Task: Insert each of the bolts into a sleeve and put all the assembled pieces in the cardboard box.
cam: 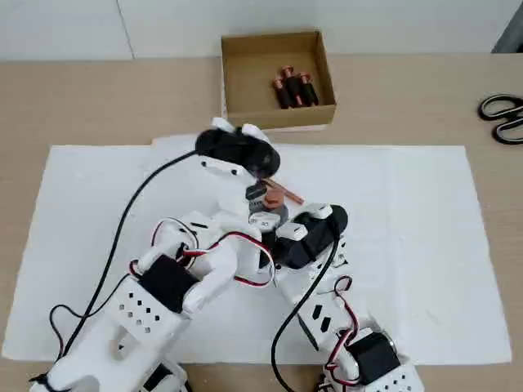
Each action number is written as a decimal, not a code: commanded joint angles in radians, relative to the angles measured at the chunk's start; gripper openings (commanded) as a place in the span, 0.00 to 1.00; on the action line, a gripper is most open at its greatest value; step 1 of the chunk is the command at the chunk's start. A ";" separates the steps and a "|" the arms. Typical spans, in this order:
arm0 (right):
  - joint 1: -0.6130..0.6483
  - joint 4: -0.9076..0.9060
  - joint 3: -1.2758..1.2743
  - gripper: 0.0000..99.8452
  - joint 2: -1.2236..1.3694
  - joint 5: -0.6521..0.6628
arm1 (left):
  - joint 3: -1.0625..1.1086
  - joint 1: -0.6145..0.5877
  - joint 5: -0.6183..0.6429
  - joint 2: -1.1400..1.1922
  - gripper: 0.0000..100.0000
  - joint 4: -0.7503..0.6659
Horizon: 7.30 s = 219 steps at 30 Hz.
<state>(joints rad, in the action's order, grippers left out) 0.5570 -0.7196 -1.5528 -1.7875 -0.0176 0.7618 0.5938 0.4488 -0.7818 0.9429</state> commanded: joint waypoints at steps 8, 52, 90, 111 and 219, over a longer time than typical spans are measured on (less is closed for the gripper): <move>0.001 0.022 0.018 0.00 -0.010 -0.003 | 0.022 0.002 0.000 0.003 0.01 0.006; 0.002 0.022 0.018 0.00 -0.010 -0.003 | -0.120 -0.107 0.003 -0.006 0.21 0.121; -0.329 0.108 0.891 0.00 0.753 0.103 | -0.084 -1.387 -0.497 -0.664 0.21 0.555; -0.312 0.532 1.821 0.01 2.184 0.106 | 0.027 -1.577 -0.614 -0.895 0.21 0.600; -0.581 -0.811 1.356 0.17 0.602 0.107 | 0.232 -1.335 -0.612 -0.503 0.21 0.419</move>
<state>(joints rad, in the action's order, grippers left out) -0.0199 -1.5804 -0.1458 -1.0863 0.0836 1.0012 -0.7411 -0.1588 -1.2881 1.3863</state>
